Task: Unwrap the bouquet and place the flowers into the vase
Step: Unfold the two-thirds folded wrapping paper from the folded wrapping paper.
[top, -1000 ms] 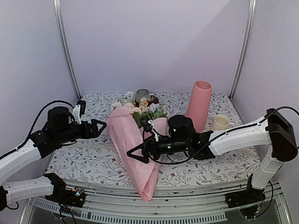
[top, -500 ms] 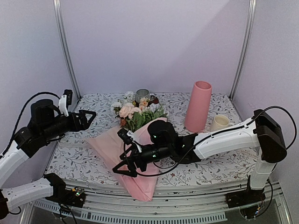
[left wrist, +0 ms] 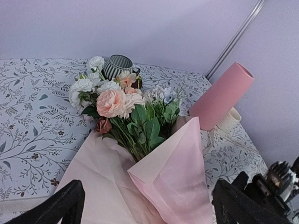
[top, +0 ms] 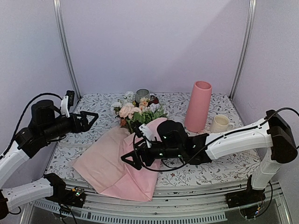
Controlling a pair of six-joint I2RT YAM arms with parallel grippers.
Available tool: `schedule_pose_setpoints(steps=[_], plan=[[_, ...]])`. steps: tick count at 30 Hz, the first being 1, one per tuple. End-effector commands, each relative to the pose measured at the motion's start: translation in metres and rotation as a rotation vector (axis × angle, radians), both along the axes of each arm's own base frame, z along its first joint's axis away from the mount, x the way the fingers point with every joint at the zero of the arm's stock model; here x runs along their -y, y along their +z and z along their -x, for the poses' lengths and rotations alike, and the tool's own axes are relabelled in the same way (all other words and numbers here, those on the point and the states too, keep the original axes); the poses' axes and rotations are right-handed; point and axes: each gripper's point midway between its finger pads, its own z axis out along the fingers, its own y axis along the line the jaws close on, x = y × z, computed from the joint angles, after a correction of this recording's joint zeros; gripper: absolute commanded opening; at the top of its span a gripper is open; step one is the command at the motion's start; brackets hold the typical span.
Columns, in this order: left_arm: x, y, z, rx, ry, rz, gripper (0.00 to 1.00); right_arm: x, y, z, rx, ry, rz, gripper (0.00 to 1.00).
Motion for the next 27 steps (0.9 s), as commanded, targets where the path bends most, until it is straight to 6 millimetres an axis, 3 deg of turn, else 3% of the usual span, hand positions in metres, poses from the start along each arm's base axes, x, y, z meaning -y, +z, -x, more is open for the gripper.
schedule_pose_setpoints(steps=[1,9,12,18,27], plan=[[0.019,-0.023,0.002,-0.054,-0.083,0.029,0.98,0.034,0.012,-0.039,0.078,-0.275,0.012,0.99],[0.047,-0.095,0.009,-0.198,-0.184,0.192,0.97,0.085,0.011,-0.065,0.118,-0.528,0.038,0.99],[0.053,-0.119,0.013,-0.255,-0.208,0.235,0.94,0.093,0.004,-0.068,0.115,-0.567,0.061,0.99],[0.068,-0.144,0.018,-0.336,-0.283,0.273,0.91,0.1,-0.012,-0.073,0.093,-0.613,0.114,0.99],[0.086,-0.167,0.019,-0.409,-0.35,0.307,0.91,0.122,-0.016,-0.078,0.088,-0.702,0.132,0.99]])
